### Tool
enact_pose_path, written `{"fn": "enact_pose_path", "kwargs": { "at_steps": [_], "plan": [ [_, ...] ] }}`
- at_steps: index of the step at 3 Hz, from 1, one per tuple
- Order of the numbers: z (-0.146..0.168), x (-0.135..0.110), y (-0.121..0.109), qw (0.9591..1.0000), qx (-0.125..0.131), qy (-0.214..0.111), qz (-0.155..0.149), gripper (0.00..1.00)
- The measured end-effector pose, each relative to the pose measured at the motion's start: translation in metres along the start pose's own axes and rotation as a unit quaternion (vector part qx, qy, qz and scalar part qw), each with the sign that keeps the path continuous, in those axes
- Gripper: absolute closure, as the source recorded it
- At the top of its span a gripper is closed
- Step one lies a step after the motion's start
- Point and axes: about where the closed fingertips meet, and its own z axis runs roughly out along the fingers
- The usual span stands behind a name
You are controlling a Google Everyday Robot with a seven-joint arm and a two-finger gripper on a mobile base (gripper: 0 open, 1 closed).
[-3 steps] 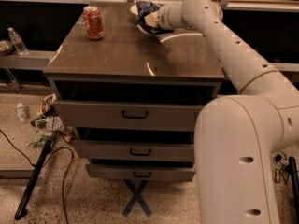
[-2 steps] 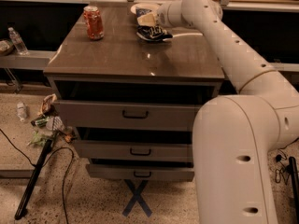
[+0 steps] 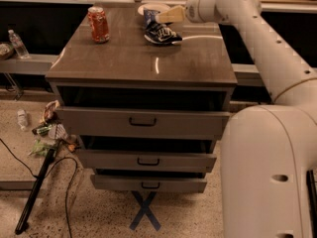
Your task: Move blue chip bag near paper bowl
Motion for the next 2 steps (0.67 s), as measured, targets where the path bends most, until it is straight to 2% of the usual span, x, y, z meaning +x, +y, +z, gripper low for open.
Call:
{"fn": "enact_pose_path", "kwargs": {
  "at_steps": [1,2],
  "plan": [
    [-0.0893,-0.0048,-0.0665,0.9978,0.066,-0.001,0.01,0.0],
    [-0.0892,-0.0041,-0.0668,0.9978,0.066,-0.001,0.01,0.0]
  ]
}}
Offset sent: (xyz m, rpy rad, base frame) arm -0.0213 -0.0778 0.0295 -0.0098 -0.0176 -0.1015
